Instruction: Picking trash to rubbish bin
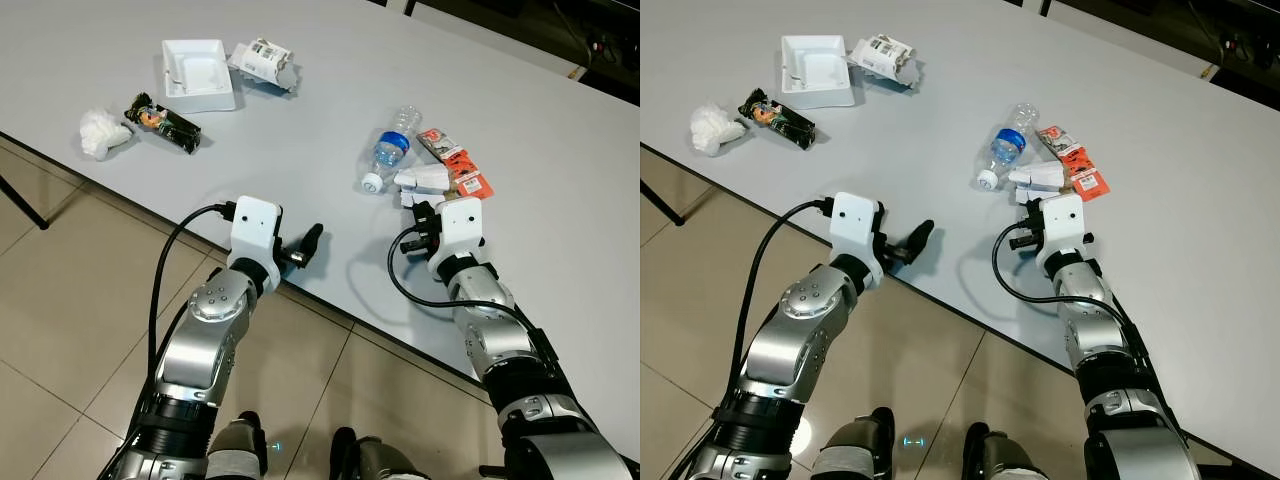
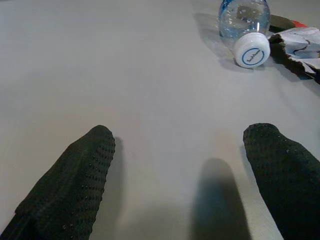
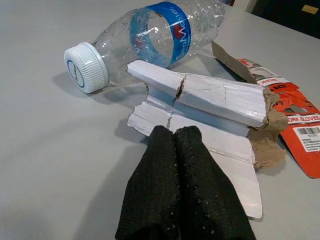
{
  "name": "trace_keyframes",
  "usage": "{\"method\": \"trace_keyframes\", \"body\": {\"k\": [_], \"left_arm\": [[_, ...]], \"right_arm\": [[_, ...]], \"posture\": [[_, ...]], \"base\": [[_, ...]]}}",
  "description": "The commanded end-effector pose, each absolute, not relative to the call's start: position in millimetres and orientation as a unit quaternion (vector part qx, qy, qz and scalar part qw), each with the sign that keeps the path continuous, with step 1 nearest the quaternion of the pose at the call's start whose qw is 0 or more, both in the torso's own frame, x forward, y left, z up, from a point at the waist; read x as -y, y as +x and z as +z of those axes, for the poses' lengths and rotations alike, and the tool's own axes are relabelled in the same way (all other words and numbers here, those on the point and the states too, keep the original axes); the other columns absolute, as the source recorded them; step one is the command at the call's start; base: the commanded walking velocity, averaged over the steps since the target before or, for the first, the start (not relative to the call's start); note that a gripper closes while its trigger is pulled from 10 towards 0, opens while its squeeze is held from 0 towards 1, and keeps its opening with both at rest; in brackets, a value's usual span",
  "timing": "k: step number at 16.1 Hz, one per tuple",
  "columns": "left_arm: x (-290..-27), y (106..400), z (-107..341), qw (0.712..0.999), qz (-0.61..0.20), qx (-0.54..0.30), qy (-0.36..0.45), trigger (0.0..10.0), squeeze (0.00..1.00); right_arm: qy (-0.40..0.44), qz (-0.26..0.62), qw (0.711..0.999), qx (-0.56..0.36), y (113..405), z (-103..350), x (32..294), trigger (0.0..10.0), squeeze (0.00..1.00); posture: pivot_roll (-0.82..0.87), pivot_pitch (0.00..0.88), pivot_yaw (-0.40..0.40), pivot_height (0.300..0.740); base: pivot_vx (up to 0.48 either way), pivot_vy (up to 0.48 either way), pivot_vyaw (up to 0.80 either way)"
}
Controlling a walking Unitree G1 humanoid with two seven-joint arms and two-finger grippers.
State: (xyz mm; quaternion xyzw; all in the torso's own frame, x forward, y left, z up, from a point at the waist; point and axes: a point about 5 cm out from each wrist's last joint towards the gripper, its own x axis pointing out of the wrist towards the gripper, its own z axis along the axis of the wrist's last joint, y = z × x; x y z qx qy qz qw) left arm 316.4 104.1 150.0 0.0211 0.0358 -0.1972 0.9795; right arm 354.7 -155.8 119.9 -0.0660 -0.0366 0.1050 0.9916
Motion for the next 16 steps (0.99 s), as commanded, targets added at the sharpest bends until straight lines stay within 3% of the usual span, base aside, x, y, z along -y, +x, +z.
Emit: {"method": "trace_keyframes", "body": {"k": [1, 12, 13, 14, 15, 16], "left_arm": [[-99.7, 311.3, 132.6, 0.974, -0.211, -0.08, 0.015, 10.0, 0.0], [-98.4, 317.1, 138.9, 0.978, -0.201, -0.059, 0.019, 10.0, 0.0], [-97.1, 317.7, 138.9, 0.977, -0.202, -0.058, 0.018, 10.0, 0.0], [-96.3, 318.1, 138.9, 0.977, -0.203, -0.058, 0.017, 10.0, 0.0], [-94.7, 318.5, 138.9, 0.977, -0.205, -0.057, 0.016, 10.0, 0.0], [-94.0, 318.5, 138.6, 0.977, -0.206, -0.056, 0.016, 10.0, 0.0]], "right_arm": [[-0.064, 0.086, 0.994, 0.0, 346.6, 100.8, 166.6, 0.0, 0.0], [-0.055, 0.023, 0.984, 0.167, 331.2, 180.5, 185.0, 0.0, 0.0], [-0.064, 0.028, 0.984, 0.161, 328.9, 180.3, 184.6, 1.8, 0.0], [-0.07, 0.026, 0.985, 0.157, 328.3, 178.9, 185.1, 6.5, 0.0], [-0.072, 0.03, 0.986, 0.148, 326.8, 174.5, 185.9, 10.0, 1.0], [-0.077, 0.035, 0.988, 0.133, 325.0, 170.4, 187.2, 10.0, 1.0]], "posture": [[0.31, 0.247, -0.131, 0.74], [0.29, 0.221, -0.142, 0.74], [0.28, 0.215, -0.142, 0.74], [0.28, 0.215, -0.142, 0.74], [0.28, 0.214, -0.143, 0.74], [0.27, 0.217, -0.145, 0.74]], "base": [[0.0, 0.0, 0.0], [0.0, 0.0, 0.0], [0.0, 0.0, 0.0], [0.0, 0.0, 0.0], [0.0, 0.0, 0.0], [0.0, 0.0, 0.0]]}}
